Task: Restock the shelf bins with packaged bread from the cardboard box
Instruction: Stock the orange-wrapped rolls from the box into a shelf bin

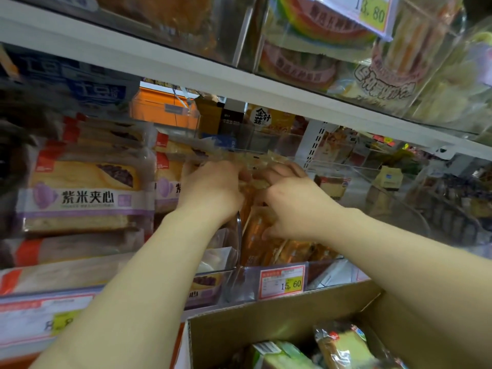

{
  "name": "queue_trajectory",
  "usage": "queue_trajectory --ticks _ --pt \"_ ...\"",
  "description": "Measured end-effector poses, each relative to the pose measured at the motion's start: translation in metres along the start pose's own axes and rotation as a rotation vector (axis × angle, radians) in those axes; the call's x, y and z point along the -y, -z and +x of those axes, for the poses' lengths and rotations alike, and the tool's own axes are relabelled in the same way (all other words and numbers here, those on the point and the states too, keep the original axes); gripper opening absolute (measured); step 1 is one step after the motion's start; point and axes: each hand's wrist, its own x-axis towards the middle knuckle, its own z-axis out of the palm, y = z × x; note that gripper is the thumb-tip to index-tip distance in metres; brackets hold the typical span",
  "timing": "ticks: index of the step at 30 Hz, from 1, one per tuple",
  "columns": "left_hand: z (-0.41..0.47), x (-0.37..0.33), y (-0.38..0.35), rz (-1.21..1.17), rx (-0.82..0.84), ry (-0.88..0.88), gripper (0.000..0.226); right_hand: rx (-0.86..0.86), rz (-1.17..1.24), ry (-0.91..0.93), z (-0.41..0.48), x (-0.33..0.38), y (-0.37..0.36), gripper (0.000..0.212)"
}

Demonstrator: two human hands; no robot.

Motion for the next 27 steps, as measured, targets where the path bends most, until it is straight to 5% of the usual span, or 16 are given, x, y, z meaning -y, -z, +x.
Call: queue_trajectory --ticks 8,13,20,24,27 --pt "0.006 0.011 0.012 -0.032 0.236 -0.082 0.037 -0.080 -0.011 -0.059 -0.002 0.011 -0.007 0.052" --pt "0.002 0.008 -0.002 0.174 0.271 -0.041 0.036 -0.006 0.007 -0.069 -0.001 0.009 -0.007 0.080" --pt "-0.010 0.003 0.008 0.089 0.086 -0.037 0.043 0.105 0.073 -0.071 0.005 0.003 -0.005 0.081" --pt "-0.029 -0.007 0.019 0.031 -0.028 -0.068 0.037 -0.038 0.152 -0.098 -0.026 -0.003 0.006 0.079" --pt "-0.059 -0.026 0.024 0.016 -0.084 -0.068 0.034 -0.261 0.290 -0.098 -0.072 -0.005 0.011 0.050"
